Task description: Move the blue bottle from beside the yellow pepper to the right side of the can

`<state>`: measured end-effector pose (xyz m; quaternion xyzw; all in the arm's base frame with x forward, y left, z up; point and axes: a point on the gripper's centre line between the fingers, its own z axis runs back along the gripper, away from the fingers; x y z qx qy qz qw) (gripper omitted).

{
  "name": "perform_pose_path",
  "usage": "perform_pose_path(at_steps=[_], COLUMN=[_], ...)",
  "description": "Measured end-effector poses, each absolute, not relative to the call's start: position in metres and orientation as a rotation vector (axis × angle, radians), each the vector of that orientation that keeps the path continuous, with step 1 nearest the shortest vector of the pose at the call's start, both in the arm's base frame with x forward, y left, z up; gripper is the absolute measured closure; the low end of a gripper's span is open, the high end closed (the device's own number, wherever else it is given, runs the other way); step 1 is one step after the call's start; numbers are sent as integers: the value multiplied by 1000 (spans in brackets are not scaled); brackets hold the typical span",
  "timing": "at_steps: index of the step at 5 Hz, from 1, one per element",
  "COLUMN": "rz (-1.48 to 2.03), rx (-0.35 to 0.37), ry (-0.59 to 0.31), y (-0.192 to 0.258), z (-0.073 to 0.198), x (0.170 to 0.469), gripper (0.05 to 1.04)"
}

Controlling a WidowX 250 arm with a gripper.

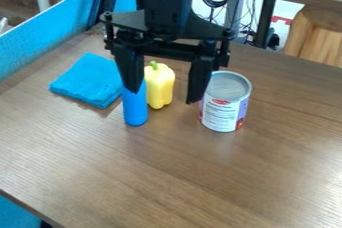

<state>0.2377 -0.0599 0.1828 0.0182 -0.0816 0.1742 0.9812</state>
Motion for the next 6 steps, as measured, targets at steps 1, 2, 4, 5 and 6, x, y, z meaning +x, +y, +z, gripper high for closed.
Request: perform_pose_path(at_steps=[1, 2, 4, 5, 6], rz=[340, 263, 367, 370, 396], rx=[44, 26, -42, -70, -39], ry=[-139, -63, -37, -66, -84], y=[-60, -27, 11, 10, 14], z=[177, 167, 151, 144, 135], x=[236, 239, 235, 239, 242], gripper=[83, 83, 83, 83, 83])
